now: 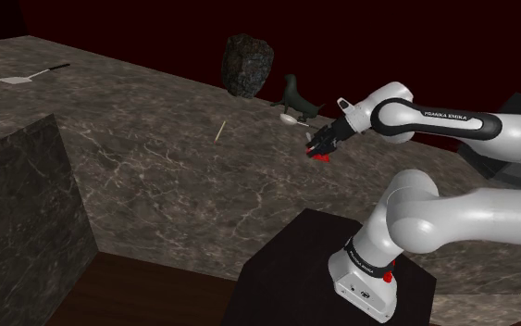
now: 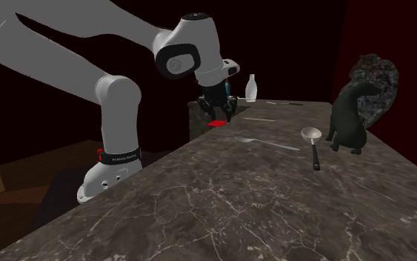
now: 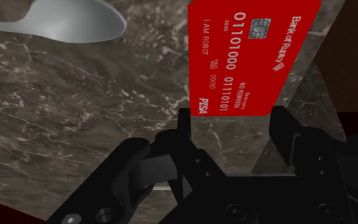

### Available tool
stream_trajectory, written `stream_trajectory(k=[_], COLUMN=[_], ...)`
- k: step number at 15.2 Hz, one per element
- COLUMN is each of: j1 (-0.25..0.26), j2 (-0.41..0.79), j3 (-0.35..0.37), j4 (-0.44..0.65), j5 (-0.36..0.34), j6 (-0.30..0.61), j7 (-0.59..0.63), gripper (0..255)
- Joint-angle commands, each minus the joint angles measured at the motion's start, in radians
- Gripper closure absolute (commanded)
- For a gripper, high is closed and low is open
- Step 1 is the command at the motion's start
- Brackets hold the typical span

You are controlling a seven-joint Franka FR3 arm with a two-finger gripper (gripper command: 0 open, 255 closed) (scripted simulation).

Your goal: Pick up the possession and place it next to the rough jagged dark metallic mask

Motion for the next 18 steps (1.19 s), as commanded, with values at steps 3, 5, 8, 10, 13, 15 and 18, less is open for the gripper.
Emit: stream_trajectory(k=[3,5,8,10,13,15,18], j1=[-0.003,-0.001,0.003,0.007,0.014,0.02,0.029], j2=[-0.038,-0.052,-0.07,-0.08,-0.092,-0.098,-0.104], j3=[0.053,0.076,0.108,0.129,0.158,0.177,0.203], j4=[0.031,0.048,0.074,0.093,0.122,0.143,0.175], j5=[0.026,0.039,0.058,0.07,0.088,0.1,0.117], j6=[-0.067,-0.096,-0.137,-0.163,-0.201,-0.226,-0.261], j7=[0.024,0.034,0.05,0.06,0.074,0.083,0.096], gripper=[255,255,255,255,255,255,255])
